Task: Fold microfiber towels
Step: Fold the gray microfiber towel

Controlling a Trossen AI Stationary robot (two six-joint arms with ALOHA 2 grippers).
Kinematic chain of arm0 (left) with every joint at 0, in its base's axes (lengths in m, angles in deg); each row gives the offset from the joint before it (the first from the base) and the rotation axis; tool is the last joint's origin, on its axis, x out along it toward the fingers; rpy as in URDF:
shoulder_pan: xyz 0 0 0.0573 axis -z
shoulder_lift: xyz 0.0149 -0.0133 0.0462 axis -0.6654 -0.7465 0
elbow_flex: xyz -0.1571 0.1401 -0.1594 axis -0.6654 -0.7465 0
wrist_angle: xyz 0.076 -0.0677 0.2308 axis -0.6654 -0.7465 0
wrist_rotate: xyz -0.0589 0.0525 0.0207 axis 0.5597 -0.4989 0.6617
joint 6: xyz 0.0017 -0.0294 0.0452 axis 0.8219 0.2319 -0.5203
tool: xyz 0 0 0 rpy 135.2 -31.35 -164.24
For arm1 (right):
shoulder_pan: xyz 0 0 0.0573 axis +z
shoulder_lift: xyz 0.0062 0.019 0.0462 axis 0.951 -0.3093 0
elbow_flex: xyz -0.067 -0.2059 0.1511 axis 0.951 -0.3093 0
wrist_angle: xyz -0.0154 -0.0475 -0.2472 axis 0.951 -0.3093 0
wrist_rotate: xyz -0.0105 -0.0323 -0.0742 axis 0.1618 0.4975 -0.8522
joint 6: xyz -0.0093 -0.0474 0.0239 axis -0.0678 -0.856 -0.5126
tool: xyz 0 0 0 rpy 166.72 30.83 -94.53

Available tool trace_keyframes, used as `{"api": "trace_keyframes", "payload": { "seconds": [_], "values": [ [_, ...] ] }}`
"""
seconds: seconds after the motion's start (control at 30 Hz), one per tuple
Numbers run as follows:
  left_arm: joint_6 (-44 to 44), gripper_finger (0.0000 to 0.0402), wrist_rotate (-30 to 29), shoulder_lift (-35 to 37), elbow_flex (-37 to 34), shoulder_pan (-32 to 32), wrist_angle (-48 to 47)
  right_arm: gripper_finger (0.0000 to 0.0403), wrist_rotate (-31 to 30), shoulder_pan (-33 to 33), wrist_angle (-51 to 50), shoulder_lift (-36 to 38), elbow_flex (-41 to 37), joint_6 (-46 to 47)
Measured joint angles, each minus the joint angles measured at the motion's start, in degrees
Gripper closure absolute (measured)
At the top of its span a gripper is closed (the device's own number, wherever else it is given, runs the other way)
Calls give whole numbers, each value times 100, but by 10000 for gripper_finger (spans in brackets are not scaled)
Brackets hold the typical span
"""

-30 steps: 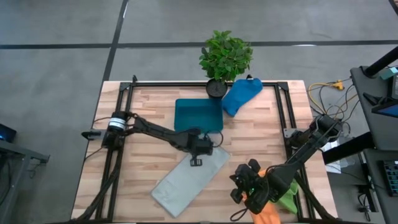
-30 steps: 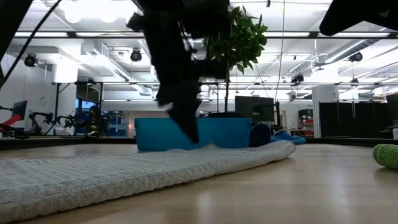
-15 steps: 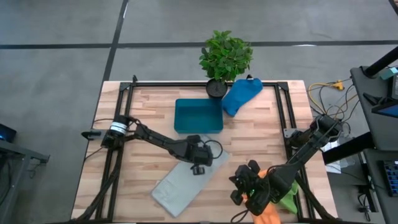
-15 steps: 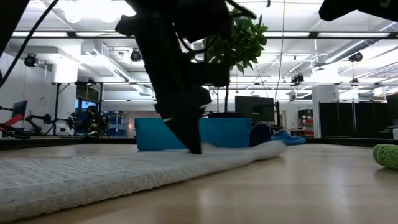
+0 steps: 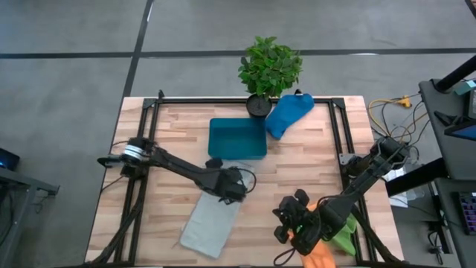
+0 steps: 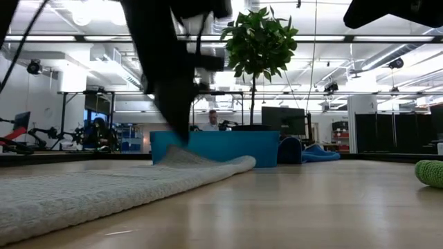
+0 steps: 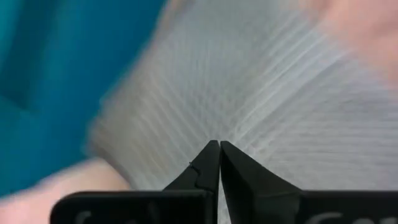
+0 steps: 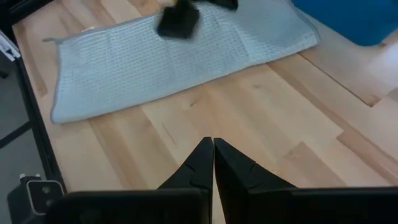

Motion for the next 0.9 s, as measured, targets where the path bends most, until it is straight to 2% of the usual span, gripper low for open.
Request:
{"api": "trace_keyframes", "payload": {
  "seconds": [0.07, 0.13, 0.27, 0.33, 0.4, 0.57, 0.9],
  "values": [
    [-909, 402, 184, 289, -40, 75, 60, 394, 0, -17, 0, -2, -4, -10],
    [-1732, 401, 716, 411, -160, 199, 70, 394, 0, -17, 3, -2, -4, -14],
    [-2794, 402, 2614, 756, -589, 562, 285, 394, 0, -14, 2, -4, -4, -44],
    [-3028, 401, 3318, 821, -846, 772, 469, 394, 0, -15, 4, -4, -7, -38],
    [-3137, 402, 3460, 776, -1083, 1002, 564, 394, -1, -17, 7, -4, -7, -38],
    [-3089, 402, 3889, 681, -1328, 1248, 1541, 394, -7, -17, 9, -4, -9, -14],
    [-2056, 402, 3725, 103, -1265, 959, 3281, 394, 50, -14, 56, -6, 22, 5]
  ]
}}
